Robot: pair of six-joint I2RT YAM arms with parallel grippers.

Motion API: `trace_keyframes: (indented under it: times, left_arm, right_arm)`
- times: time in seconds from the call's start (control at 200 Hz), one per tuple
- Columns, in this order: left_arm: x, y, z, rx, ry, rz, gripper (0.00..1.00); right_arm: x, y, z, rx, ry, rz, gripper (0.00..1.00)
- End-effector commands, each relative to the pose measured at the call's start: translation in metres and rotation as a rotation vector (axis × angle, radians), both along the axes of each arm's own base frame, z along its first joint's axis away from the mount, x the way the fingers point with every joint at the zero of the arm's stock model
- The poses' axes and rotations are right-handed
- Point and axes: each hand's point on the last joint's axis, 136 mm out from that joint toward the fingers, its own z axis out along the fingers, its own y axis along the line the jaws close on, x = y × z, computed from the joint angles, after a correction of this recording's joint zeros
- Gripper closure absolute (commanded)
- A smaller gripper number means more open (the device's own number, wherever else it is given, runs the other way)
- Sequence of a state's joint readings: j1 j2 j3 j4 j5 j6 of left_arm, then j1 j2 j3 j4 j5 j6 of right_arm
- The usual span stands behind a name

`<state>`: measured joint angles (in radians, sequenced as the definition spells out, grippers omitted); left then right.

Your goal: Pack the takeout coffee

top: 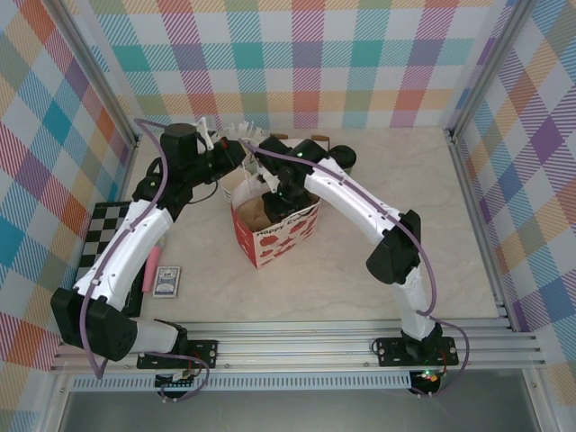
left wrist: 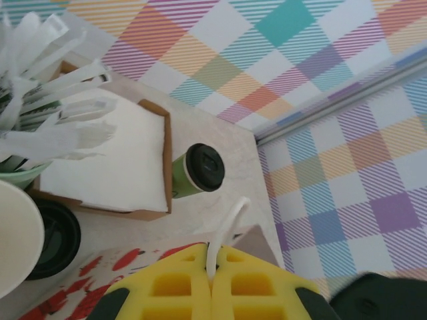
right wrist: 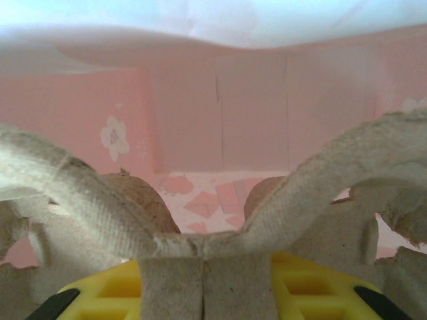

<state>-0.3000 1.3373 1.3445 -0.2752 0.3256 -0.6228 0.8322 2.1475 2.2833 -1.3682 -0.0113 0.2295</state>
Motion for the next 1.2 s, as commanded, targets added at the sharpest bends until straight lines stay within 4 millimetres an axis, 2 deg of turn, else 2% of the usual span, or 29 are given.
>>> trace_keyframes:
  times: [0.0,0.07,0.125,0.215,0.27,0.32,0.37,0.405,0.445,0.495,0.595,0.74,0.79,0.92,1.03,1.105,1.195]
  left_arm:
    - [-0.015,0.006,0.039,0.039,-0.165,-0.031,0.90]
    - [-0.019,0.020,0.040,0.107,-0.191,0.021,0.88]
    - [-0.023,0.025,0.032,0.155,-0.164,0.030,0.89]
    - [-0.025,0.021,0.028,0.163,-0.154,-0.008,0.90]
    - [-0.028,0.015,0.028,0.137,-0.173,-0.040,0.85]
    - [-0.031,0.015,0.029,0.134,-0.180,-0.044,0.69]
    - [-0.036,0.023,0.030,0.163,-0.181,-0.014,0.34]
    - [-0.040,0.030,0.030,0.194,-0.181,0.012,0.18]
    - [-0.047,0.038,0.032,0.232,-0.192,0.031,0.08]
    - [-0.061,0.043,0.036,0.275,-0.221,0.020,0.00]
    - [-0.098,0.040,0.040,0.339,-0.286,-0.089,0.00]
    - [-0.147,0.030,0.033,0.411,-0.329,-0.243,0.00]
    - [-0.167,0.022,0.034,0.431,-0.363,-0.325,0.03]
    - [-0.212,-0.007,0.050,0.370,-0.480,-0.538,0.01]
    - [-0.215,-0.029,0.047,0.345,-0.480,-0.615,0.01]
    - [-0.205,-0.042,0.040,0.385,-0.518,-0.603,0.04]
    - [-0.194,-0.060,0.044,0.384,-0.612,-0.575,0.07]
  right_arm:
    - [-0.015,-0.002,-0.005,-0.022,0.086,-0.009,0.87]
    - [-0.018,-0.005,-0.007,-0.035,0.096,-0.006,0.87]
    - [-0.020,-0.008,-0.009,-0.044,0.098,-0.001,0.87]
    - [-0.022,-0.007,-0.013,-0.039,0.113,0.006,0.87]
    - [-0.022,-0.004,-0.014,-0.035,0.125,-0.002,0.87]
    - [-0.023,-0.004,-0.014,-0.037,0.137,-0.014,0.88]
    - [-0.024,-0.002,-0.014,-0.033,0.146,-0.025,0.88]
    - [-0.024,-0.002,-0.013,-0.028,0.148,-0.029,0.88]
    - [-0.024,-0.001,-0.012,-0.024,0.147,-0.033,0.88]
    - [-0.024,-0.002,-0.012,-0.027,0.145,-0.034,0.88]
    - [-0.022,-0.005,-0.013,-0.043,0.133,-0.038,0.87]
    - [-0.020,-0.007,-0.015,-0.060,0.122,-0.046,0.85]
    - [-0.020,-0.007,-0.015,-0.059,0.121,-0.044,0.83]
    - [-0.020,-0.005,-0.015,-0.054,0.121,-0.044,0.82]
    - [-0.020,-0.003,-0.014,-0.045,0.124,-0.043,0.82]
    - [-0.019,-0.002,-0.014,-0.041,0.124,-0.048,0.82]
    - [-0.018,-0.002,-0.013,-0.042,0.115,-0.058,0.81]
